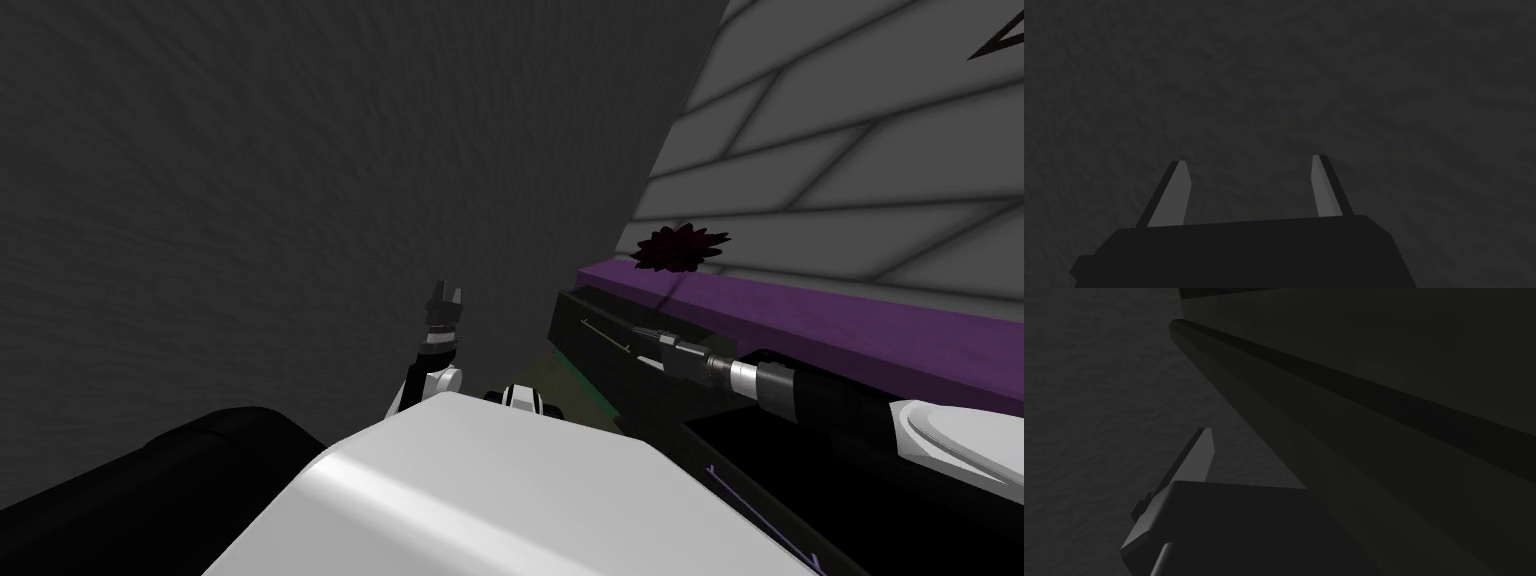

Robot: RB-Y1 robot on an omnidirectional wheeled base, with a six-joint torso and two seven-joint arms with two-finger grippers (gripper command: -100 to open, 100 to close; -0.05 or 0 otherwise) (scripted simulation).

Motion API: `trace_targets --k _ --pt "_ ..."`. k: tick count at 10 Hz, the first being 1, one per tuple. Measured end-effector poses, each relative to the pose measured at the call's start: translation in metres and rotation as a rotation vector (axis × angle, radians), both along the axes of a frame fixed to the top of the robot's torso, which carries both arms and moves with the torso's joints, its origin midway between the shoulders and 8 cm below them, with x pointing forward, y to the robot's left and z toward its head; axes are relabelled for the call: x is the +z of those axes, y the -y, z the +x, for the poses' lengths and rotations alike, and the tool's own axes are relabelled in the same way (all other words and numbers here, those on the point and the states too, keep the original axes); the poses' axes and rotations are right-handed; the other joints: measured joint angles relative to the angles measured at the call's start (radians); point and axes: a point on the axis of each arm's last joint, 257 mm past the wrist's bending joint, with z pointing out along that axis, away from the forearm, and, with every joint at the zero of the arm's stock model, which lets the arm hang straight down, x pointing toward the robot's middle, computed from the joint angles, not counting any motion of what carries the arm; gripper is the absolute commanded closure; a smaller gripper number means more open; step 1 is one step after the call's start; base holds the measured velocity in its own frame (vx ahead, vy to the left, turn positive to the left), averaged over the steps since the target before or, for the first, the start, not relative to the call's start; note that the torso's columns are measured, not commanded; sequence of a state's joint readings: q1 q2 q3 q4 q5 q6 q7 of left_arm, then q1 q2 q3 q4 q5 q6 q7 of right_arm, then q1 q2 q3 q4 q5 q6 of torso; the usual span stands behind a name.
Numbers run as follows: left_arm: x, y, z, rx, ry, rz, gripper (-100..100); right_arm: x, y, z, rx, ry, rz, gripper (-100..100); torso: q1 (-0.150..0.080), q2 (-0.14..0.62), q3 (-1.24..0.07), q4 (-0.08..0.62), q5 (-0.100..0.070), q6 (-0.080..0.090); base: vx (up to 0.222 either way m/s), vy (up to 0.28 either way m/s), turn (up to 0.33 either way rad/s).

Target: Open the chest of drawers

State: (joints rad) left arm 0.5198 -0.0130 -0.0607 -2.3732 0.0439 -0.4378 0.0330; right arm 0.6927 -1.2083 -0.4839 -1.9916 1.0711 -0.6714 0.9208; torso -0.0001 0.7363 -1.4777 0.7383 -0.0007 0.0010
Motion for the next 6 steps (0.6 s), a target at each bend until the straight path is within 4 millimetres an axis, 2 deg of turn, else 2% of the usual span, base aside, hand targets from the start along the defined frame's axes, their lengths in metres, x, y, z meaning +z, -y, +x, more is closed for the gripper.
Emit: trace_targets --k 1,6 --pt "-0.0005 0.0001 0.0002 0.000 -0.001 0.000 0 0.0007 -0.0003 0.0000 0.000 -0.001 0.001 0 0.000 0.000 0.000 0.000 0.000 -0.001 0.000 0.000 0.000" --pt "-0.0004 0.0001 0.0002 0.000 -0.001 0.000 0 -0.0003 -0.0020 -0.0011 0.005 -0.004 0.003 0 -0.001 0.001 0.001 -0.001 0.000 -0.001 -0.002 0.002 -0.001"
